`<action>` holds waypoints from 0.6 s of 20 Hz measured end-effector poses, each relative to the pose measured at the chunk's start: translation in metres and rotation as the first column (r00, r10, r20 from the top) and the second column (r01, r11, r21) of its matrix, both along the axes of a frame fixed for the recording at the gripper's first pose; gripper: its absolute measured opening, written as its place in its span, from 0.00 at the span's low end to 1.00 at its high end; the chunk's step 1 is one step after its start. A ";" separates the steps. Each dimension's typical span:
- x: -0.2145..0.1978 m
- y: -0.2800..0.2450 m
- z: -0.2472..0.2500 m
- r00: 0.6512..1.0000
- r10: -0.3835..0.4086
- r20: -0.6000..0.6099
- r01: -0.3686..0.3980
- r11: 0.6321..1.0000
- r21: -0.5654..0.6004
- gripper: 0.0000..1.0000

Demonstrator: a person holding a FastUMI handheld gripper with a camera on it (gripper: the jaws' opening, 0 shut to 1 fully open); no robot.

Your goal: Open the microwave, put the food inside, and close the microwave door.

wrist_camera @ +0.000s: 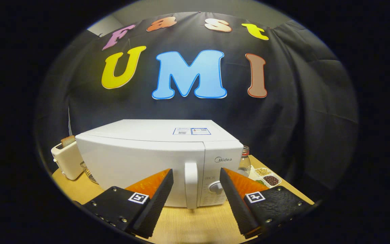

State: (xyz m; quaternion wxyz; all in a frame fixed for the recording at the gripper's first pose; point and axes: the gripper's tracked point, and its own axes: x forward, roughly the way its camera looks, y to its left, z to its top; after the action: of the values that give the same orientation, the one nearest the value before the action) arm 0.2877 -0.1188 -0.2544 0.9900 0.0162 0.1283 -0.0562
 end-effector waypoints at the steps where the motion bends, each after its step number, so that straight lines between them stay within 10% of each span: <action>1: 0.006 -0.002 -0.006 1.000 -0.007 -0.006 0.007 1.000 0.008 0.87; 12: 0.032 0.010 -0.036 0.998 0.014 -0.058 -0.015 1.000 -0.022 0.30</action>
State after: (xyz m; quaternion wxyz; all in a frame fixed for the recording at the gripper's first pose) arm 0.3197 -0.1090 -0.2905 0.9864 0.0025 0.1562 -0.0507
